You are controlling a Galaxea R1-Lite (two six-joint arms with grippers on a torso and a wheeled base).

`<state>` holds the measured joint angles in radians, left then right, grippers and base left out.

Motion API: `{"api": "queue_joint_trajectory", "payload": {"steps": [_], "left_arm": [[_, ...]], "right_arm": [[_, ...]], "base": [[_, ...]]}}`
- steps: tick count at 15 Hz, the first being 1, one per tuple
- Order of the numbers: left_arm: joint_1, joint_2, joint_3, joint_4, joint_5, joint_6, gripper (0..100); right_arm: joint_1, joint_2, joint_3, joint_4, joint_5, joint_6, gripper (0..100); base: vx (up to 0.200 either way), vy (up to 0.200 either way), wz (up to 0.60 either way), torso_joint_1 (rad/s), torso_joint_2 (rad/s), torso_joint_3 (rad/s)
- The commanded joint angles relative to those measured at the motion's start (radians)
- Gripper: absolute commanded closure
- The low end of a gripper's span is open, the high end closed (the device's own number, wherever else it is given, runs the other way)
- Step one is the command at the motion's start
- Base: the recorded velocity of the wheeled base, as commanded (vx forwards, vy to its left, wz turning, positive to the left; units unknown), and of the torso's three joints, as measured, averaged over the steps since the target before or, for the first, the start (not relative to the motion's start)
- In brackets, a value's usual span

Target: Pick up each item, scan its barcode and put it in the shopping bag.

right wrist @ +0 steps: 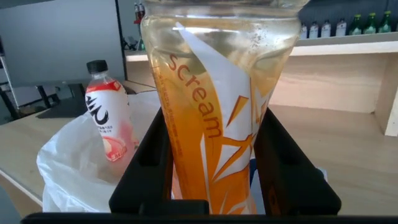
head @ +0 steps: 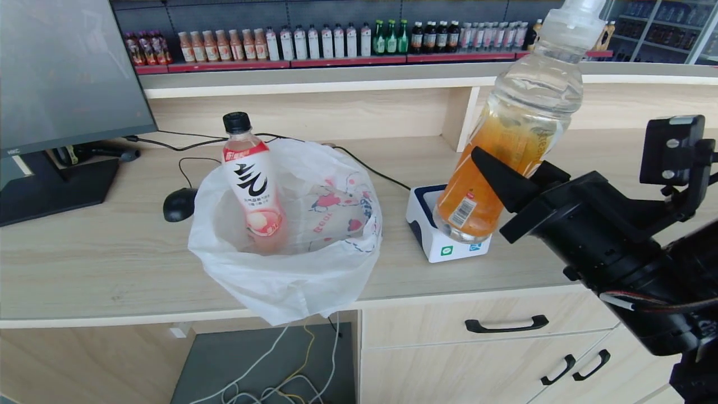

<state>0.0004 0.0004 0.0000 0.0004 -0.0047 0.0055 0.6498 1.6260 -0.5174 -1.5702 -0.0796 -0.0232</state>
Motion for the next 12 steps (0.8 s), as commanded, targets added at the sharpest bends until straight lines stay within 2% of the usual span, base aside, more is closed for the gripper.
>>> {"api": "queue_joint_trajectory", "payload": {"steps": [1, 4, 5, 7, 8, 10, 12], "left_arm": [[0.0, 0.0, 0.0, 0.0, 0.0, -0.001, 0], [0.0, 0.0, 0.0, 0.0, 0.0, 0.001, 0], [0.0, 0.0, 0.0, 0.0, 0.0, 0.001, 0], [0.0, 0.0, 0.0, 0.0, 0.0, 0.001, 0], [0.0, 0.0, 0.0, 0.0, 0.0, 0.001, 0], [0.0, 0.0, 0.0, 0.0, 0.0, 0.001, 0], [0.0, 0.0, 0.0, 0.0, 0.0, 0.001, 0]], "right_arm": [[-0.013, 0.009, -0.015, -0.001, 0.061, -0.05, 100], [-0.032, -0.011, -0.016, -0.001, 0.159, -0.165, 100], [-0.035, 0.011, -0.015, -0.001, 0.202, -0.254, 100], [-0.035, 0.032, -0.026, -0.001, 0.222, -0.374, 100], [-0.036, 0.048, -0.041, -0.001, 0.224, -0.481, 100], [-0.041, 0.072, -0.096, -0.001, 0.236, -0.583, 100], [-0.098, 0.098, -0.13, -0.001, 0.359, -0.675, 100]], "base": [[0.0, 0.0, 0.0, 0.0, 0.0, 0.0], [0.0, 0.0, 0.0, 0.0, 0.0, 0.0], [0.0, 0.0, 0.0, 0.0, 0.0, 0.0], [0.0, 0.0, 0.0, 0.0, 0.0, 0.0], [0.0, 0.0, 0.0, 0.0, 0.0, 0.0], [0.0, 0.0, 0.0, 0.0, 0.0, 0.0], [0.0, 0.0, 0.0, 0.0, 0.0, 0.0]]}}
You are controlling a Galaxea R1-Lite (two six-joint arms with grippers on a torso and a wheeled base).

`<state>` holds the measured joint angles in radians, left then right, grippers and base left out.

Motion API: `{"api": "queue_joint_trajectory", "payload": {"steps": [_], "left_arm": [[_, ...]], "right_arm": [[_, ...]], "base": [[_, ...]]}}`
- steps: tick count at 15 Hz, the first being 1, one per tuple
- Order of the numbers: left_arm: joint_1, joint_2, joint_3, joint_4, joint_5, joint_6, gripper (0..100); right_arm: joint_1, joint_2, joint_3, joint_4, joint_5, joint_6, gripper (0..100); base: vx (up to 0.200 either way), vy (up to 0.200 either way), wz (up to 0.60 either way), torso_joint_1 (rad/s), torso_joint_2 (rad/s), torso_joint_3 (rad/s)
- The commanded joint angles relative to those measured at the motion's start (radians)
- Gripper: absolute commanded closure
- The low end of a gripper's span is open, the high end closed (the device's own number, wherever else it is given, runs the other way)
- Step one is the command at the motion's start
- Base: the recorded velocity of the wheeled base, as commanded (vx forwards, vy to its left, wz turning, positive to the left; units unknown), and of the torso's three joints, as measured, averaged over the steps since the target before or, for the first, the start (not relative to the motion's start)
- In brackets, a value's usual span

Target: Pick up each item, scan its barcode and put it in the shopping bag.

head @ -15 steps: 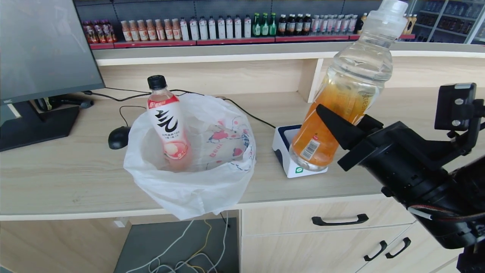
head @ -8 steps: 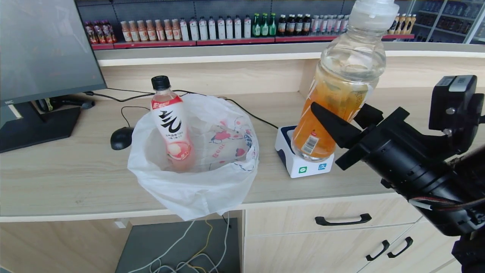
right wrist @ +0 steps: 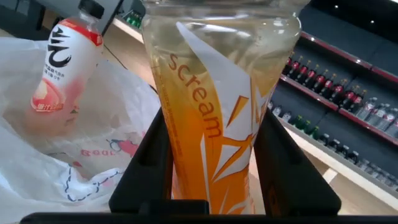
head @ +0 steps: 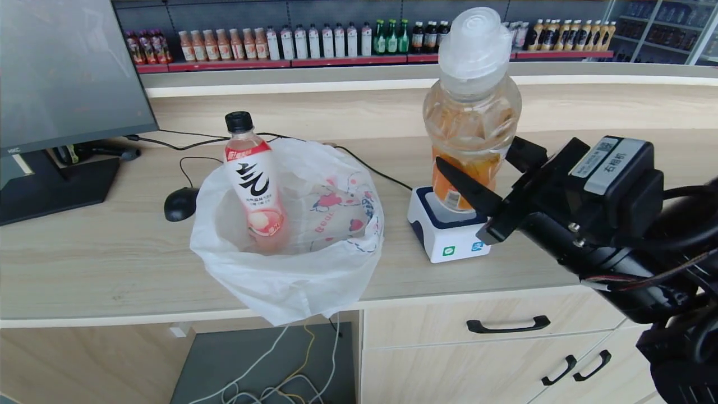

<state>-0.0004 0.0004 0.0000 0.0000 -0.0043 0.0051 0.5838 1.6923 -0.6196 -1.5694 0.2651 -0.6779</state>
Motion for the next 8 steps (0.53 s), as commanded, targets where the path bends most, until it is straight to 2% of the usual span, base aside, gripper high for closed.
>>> {"api": "queue_joint_trajectory", "payload": {"steps": [1, 6, 8], "left_arm": [[0.0, 0.0, 0.0, 0.0, 0.0, 0.001, 0], [0.0, 0.0, 0.0, 0.0, 0.0, 0.001, 0], [0.0, 0.0, 0.0, 0.0, 0.0, 0.001, 0]], "right_arm": [[-0.076, 0.052, -0.057, -0.001, 0.1, -0.069, 100], [-0.145, 0.086, -0.083, -0.001, 0.31, -0.23, 100], [-0.206, 0.116, -0.08, -0.001, 0.43, -0.299, 100]], "base": [[0.0, 0.0, 0.0, 0.0, 0.0, 0.0], [0.0, 0.0, 0.0, 0.0, 0.0, 0.0], [0.0, 0.0, 0.0, 0.0, 0.0, 0.0]]}}
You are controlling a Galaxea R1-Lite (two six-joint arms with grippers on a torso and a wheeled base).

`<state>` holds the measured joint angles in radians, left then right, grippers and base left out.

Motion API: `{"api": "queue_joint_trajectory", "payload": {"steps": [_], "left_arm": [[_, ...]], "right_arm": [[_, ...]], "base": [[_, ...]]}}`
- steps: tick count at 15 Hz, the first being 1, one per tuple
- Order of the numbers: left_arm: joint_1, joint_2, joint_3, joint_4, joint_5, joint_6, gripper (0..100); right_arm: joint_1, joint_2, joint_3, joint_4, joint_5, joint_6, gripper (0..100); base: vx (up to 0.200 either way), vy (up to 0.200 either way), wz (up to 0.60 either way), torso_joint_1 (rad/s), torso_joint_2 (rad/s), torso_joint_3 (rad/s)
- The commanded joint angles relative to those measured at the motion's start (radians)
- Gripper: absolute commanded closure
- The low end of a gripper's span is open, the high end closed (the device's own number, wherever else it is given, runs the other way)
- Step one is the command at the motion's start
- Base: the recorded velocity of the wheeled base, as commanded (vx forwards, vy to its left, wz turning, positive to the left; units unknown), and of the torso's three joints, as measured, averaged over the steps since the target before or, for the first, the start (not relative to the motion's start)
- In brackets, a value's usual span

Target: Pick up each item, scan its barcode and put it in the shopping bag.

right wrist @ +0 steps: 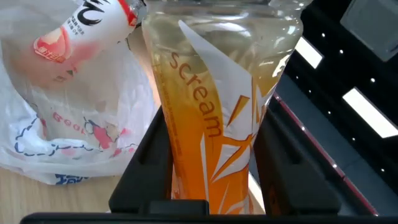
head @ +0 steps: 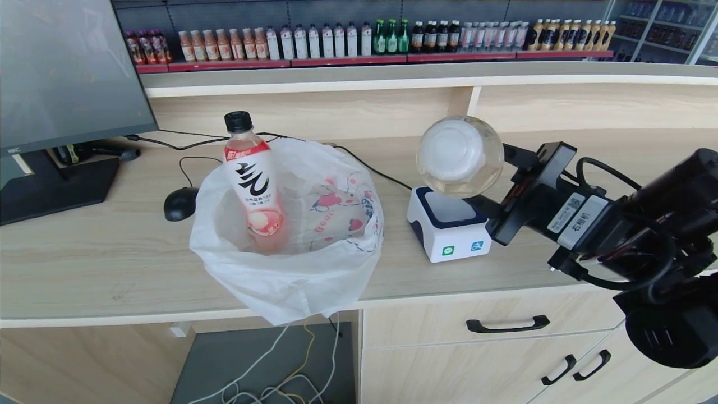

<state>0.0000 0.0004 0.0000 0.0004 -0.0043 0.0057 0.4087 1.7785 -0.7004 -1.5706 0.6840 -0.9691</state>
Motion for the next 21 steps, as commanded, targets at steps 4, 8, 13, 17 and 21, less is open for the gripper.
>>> {"api": "queue_joint_trajectory", "payload": {"steps": [4, 8, 13, 17, 21], "left_arm": [[0.0, 0.0, 0.0, 0.0, 0.0, 0.0, 0], [0.0, 0.0, 0.0, 0.0, 0.0, 0.0, 0], [0.0, 0.0, 0.0, 0.0, 0.0, 0.0, 0], [0.0, 0.0, 0.0, 0.0, 0.0, 0.0, 0], [0.0, 0.0, 0.0, 0.0, 0.0, 0.0, 0]], "right_arm": [[-0.036, 0.067, -0.036, 0.0, 0.077, -0.046, 100], [-0.036, 0.081, -0.037, 0.0, 0.094, -0.036, 100], [-0.036, 0.096, -0.044, 0.0, 0.104, -0.034, 100], [-0.036, 0.101, -0.048, 0.0, 0.104, -0.036, 100], [-0.036, 0.105, -0.05, 0.0, 0.103, -0.036, 100]], "base": [[0.0, 0.0, 0.0, 0.0, 0.0, 0.0], [0.0, 0.0, 0.0, 0.0, 0.0, 0.0], [0.0, 0.0, 0.0, 0.0, 0.0, 0.0], [0.0, 0.0, 0.0, 0.0, 0.0, 0.0], [0.0, 0.0, 0.0, 0.0, 0.0, 0.0]]}}
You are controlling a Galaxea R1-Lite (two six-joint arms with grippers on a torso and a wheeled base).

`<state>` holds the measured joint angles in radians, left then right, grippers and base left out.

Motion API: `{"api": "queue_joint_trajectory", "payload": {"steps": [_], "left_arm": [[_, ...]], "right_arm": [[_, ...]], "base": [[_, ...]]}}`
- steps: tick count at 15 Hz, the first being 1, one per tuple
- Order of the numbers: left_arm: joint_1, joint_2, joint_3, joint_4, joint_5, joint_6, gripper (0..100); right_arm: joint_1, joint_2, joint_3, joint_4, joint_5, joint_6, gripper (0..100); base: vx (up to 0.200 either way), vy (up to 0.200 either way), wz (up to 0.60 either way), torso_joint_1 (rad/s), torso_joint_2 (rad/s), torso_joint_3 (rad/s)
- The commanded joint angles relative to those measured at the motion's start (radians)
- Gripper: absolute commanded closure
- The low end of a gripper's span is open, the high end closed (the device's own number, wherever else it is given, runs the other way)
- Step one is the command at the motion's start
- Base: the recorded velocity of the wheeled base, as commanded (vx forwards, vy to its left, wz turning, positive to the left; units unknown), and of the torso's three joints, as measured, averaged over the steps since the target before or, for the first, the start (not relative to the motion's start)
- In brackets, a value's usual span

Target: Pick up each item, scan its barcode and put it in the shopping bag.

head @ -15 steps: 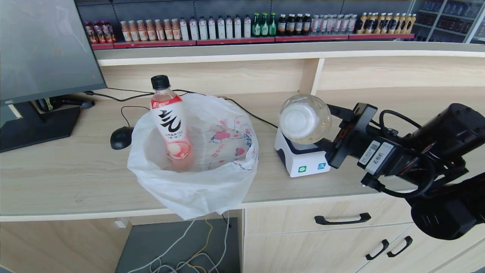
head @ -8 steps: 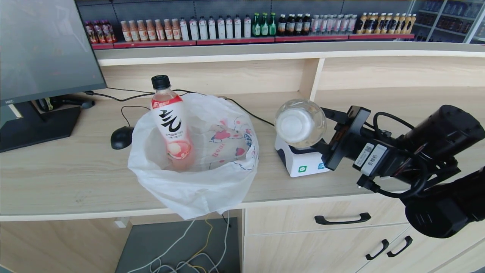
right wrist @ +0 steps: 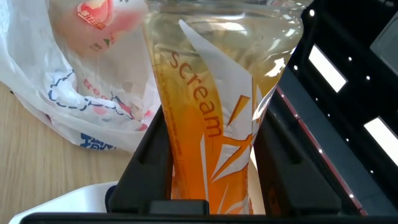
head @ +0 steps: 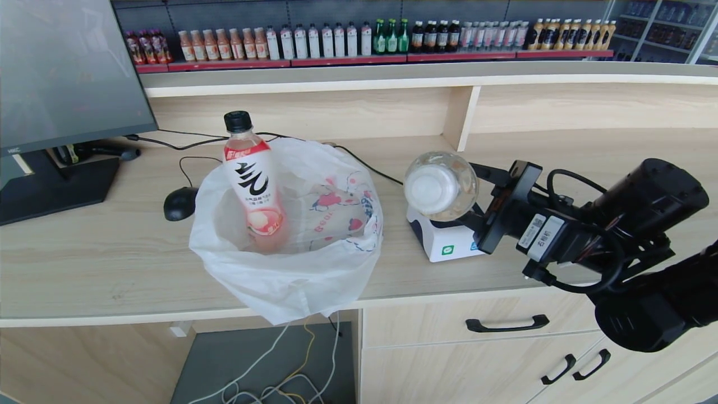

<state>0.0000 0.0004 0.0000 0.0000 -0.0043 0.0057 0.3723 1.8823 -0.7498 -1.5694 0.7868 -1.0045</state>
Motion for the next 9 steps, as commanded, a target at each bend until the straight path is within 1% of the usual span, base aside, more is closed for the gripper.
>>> {"api": "queue_joint_trajectory", "payload": {"steps": [1, 9], "left_arm": [[0.0, 0.0, 0.0, 0.0, 0.0, 0.0, 0], [0.0, 0.0, 0.0, 0.0, 0.0, 0.0, 0]], "right_arm": [[0.0, 0.0, 0.001, -0.001, 0.0, 0.0, 100], [0.002, 0.001, 0.006, -0.001, 0.0, 0.0, 100]], "base": [[0.0, 0.0, 0.0, 0.0, 0.0, 0.0], [0.0, 0.0, 0.0, 0.0, 0.0, 0.0]]}}
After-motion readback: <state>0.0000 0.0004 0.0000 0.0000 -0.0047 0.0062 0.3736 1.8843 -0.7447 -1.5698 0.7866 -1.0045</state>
